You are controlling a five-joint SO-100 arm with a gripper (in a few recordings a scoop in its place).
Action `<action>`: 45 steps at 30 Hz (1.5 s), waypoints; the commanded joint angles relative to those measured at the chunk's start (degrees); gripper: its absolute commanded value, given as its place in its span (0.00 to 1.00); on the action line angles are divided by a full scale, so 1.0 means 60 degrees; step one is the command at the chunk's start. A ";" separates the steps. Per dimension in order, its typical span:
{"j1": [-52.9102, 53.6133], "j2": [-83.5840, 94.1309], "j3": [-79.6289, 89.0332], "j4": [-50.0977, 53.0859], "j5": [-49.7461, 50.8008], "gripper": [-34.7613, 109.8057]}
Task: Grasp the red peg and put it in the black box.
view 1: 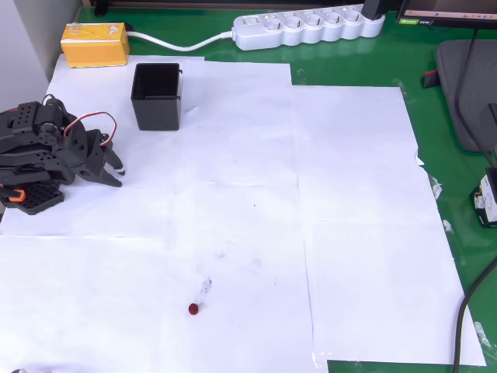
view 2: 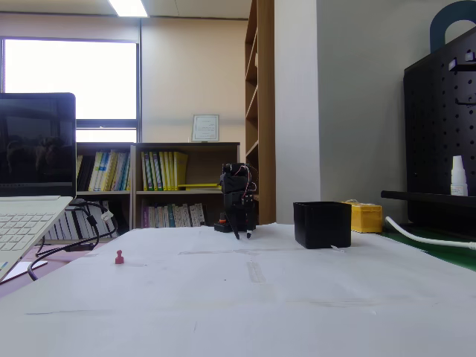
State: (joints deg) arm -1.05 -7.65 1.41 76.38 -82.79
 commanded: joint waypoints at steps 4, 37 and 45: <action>-0.0029 -0.1069 -0.0820 0.0674 0.0352 0.24; 0.0439 0.0952 -0.0820 -0.3853 -0.1377 0.24; 0.1304 0.3062 -0.0820 -0.5845 -0.2476 0.24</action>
State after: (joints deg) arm 5.54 5.71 1.32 46.67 -96.33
